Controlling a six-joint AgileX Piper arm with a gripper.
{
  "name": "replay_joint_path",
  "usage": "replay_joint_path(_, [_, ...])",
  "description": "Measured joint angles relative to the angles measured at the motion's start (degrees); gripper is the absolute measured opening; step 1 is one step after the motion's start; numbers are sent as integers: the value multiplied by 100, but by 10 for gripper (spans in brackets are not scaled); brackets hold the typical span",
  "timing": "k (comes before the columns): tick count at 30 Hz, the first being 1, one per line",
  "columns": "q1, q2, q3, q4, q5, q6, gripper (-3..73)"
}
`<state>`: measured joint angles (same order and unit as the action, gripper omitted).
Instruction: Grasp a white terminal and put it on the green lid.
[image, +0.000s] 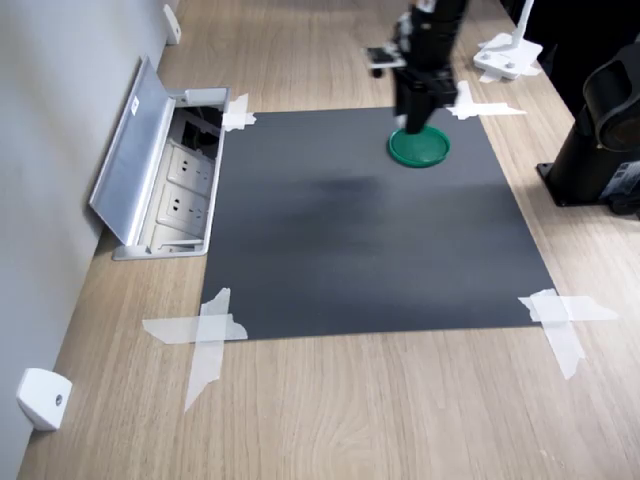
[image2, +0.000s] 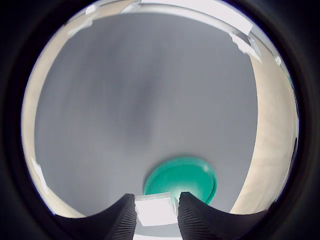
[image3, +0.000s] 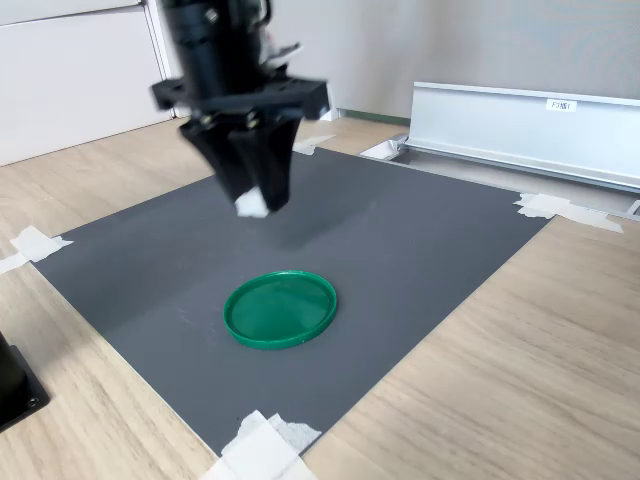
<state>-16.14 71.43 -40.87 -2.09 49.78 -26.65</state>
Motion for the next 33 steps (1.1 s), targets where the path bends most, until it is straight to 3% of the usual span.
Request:
replay_joint_path(9, [-651,-206,651,-194,-754,-439,319])
replay_joint_path(20, [-670,432,653,-199,-1354,-444,319])
replay_joint_path(29, [-670,659,653,-228,-1448,-449,319])
replay_joint_path(33, [-670,659,653,-235,-1437,-465,379])
